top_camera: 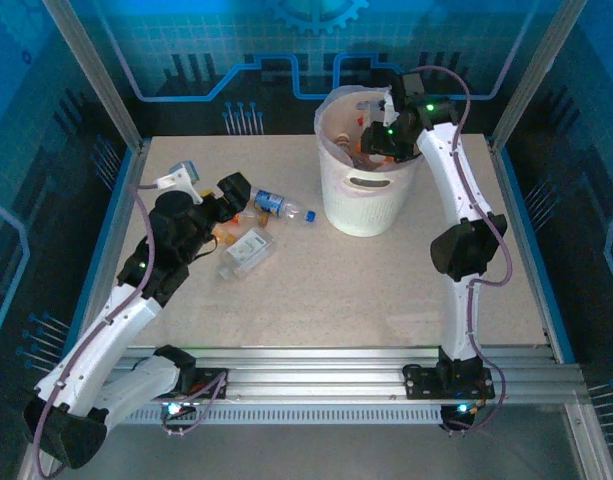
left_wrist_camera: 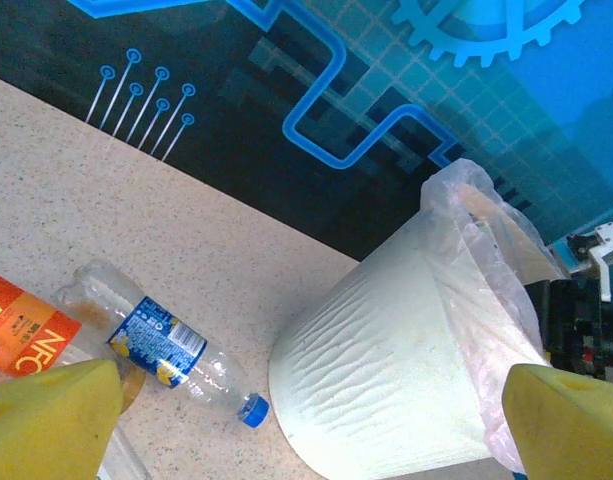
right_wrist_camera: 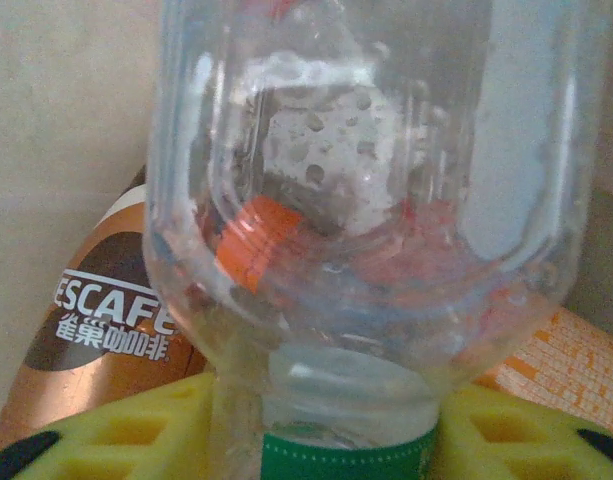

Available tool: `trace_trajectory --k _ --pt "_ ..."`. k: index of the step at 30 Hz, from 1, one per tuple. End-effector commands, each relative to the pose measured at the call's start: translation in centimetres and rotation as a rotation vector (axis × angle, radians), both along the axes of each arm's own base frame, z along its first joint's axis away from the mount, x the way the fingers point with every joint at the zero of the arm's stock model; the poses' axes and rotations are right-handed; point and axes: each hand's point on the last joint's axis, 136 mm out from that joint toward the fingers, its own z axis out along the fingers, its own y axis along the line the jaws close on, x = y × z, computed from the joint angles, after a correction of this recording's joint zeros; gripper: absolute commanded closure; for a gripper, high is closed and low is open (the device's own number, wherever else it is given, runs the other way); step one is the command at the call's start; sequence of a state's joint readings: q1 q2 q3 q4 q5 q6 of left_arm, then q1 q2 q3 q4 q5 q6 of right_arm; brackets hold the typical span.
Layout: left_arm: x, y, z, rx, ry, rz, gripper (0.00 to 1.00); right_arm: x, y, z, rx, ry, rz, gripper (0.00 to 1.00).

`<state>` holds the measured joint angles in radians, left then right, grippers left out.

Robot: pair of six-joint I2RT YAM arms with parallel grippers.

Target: Put the plastic bottles in the bin

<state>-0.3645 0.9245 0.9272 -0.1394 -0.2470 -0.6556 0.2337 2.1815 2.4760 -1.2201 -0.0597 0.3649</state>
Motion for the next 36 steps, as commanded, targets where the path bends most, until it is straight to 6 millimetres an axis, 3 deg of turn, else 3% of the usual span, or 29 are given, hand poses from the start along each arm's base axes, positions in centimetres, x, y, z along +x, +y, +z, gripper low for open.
trace_trajectory --k 1,6,11,18,30,36 --pt "0.1 0.6 -1.4 0.006 0.044 0.028 0.01 -0.6 -0.6 -2.4 -0.042 0.083 0.003 0.35" --pt "0.1 0.7 -2.1 0.019 0.061 0.029 0.01 -0.8 0.4 0.1 0.007 0.023 0.037 0.16" --pt "0.2 0.7 -2.9 0.054 0.086 0.019 0.01 -1.1 2.0 3.4 0.096 -0.057 0.089 0.11" --pt "0.1 0.2 -4.9 0.115 0.156 -0.018 0.01 -1.4 4.0 6.3 0.177 -0.135 0.146 0.11" --pt "0.3 -0.9 -7.0 0.183 0.222 -0.096 0.01 -1.5 6.2 7.3 0.257 -0.155 0.214 0.16" --pt "0.4 -1.8 -8.5 0.205 0.265 -0.151 0.01 -1.0 6.3 8.4 0.259 -0.206 0.229 0.17"
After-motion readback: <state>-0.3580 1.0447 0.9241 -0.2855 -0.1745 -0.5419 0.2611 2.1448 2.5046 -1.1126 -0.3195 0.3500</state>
